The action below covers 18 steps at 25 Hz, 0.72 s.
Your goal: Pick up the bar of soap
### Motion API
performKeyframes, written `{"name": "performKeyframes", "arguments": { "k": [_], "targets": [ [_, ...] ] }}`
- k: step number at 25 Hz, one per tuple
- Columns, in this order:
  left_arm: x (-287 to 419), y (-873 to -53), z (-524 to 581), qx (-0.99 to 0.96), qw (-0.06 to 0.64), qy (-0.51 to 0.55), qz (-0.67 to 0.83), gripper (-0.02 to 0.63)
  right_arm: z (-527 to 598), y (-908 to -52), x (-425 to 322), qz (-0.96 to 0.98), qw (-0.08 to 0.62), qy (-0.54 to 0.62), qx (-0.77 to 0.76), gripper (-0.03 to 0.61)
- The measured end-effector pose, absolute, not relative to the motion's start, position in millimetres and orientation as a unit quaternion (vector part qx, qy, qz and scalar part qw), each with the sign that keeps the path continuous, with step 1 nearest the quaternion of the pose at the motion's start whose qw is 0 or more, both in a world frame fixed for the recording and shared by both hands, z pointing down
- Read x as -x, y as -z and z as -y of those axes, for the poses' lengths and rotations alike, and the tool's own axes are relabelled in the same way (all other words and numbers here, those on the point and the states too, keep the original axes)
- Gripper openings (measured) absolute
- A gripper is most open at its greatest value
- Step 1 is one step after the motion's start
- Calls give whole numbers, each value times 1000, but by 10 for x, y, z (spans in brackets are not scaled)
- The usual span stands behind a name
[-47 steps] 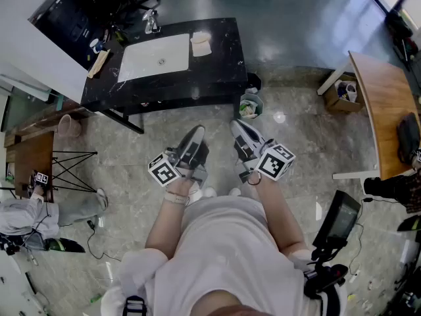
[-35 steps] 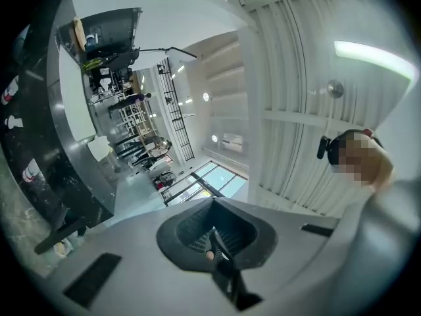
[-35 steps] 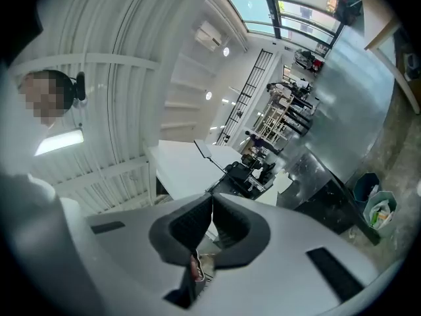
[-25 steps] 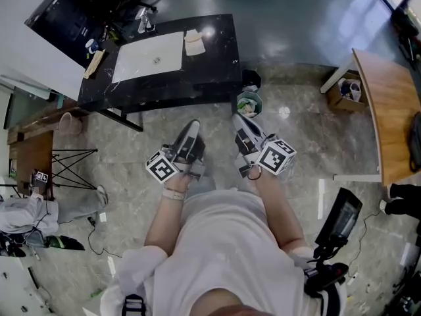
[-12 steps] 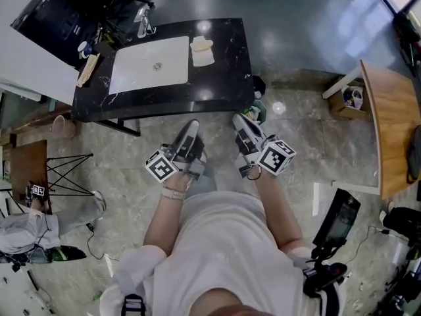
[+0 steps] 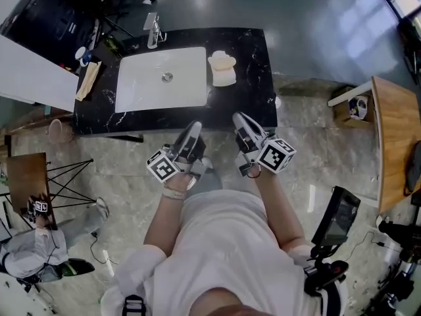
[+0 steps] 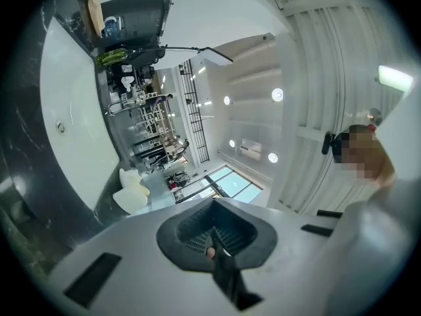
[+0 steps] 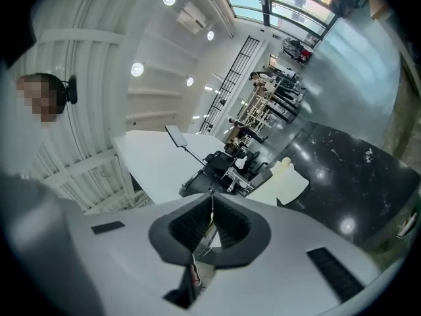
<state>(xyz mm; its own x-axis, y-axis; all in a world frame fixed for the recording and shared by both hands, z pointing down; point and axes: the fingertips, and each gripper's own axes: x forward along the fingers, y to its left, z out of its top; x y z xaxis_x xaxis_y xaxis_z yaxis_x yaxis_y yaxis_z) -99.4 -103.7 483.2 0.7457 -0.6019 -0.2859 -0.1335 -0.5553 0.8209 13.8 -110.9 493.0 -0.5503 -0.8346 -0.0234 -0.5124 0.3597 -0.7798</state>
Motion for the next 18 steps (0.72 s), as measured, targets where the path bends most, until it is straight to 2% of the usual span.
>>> {"name": "performKeyframes", "arguments": {
  "k": [8,18],
  "targets": [
    [1298,-4835,1791,-837,421,279,212,6,1933,-4852,224,-795,207,374,430,23],
    [1217,-4772,2073,-827,417,289,242,6,2264,-4814,207,-809,192,386,401,23]
  ]
}}
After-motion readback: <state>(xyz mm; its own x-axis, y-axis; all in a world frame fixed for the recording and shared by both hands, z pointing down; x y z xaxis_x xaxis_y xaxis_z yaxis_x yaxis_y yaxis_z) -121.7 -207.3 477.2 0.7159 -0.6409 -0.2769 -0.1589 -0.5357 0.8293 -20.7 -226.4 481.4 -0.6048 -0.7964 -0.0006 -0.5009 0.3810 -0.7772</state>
